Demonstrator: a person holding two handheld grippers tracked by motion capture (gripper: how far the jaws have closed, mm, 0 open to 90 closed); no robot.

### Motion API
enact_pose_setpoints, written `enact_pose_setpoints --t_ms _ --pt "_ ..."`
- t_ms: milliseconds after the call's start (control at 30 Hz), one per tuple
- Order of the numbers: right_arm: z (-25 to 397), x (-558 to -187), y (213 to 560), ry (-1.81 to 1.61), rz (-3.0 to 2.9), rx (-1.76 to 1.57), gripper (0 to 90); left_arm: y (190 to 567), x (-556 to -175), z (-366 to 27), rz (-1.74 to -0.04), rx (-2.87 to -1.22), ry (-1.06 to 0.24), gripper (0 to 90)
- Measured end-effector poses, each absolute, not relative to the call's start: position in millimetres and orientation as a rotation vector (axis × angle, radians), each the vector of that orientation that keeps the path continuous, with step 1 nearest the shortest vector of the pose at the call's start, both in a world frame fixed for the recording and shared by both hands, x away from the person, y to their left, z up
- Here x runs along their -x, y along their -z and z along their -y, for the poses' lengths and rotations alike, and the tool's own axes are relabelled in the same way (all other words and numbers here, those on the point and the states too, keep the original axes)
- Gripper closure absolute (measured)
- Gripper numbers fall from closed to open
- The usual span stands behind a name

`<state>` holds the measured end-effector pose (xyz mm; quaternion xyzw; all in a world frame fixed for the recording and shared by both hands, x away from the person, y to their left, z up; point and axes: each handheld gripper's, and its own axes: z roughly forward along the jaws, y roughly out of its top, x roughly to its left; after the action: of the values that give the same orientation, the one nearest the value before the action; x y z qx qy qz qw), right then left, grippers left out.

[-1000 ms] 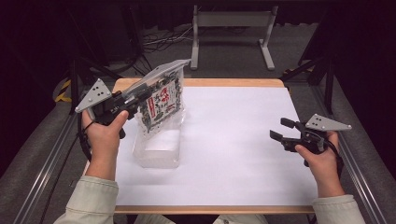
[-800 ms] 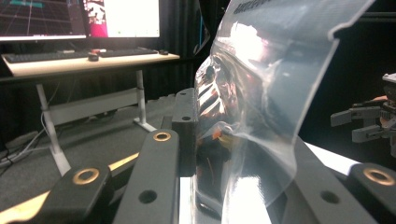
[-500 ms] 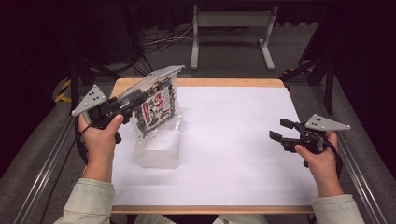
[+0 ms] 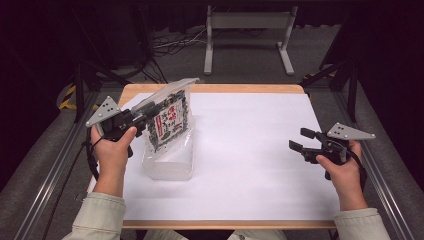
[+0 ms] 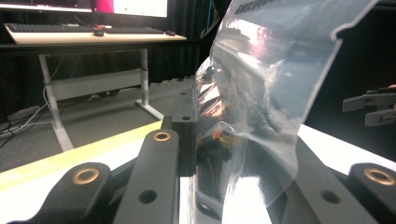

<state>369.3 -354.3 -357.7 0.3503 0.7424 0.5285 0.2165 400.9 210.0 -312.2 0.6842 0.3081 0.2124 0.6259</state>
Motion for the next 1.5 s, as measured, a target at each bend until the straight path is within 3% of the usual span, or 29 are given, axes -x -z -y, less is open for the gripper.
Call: enact_pose_setpoints --t_ms 667,1500 --pt "354.9 -369.2 359.5 -1.462 -2.060 -0.977 30.1 321.4 -407.1 -208.7 -0.737 -1.579 -0.434 73.7" --pt "351.9 -369.8 362.7 -1.445 -2.078 -0.973 29.5 331.1 -411.4 -213.9 -0.794 -1.710 -0.410 73.5"
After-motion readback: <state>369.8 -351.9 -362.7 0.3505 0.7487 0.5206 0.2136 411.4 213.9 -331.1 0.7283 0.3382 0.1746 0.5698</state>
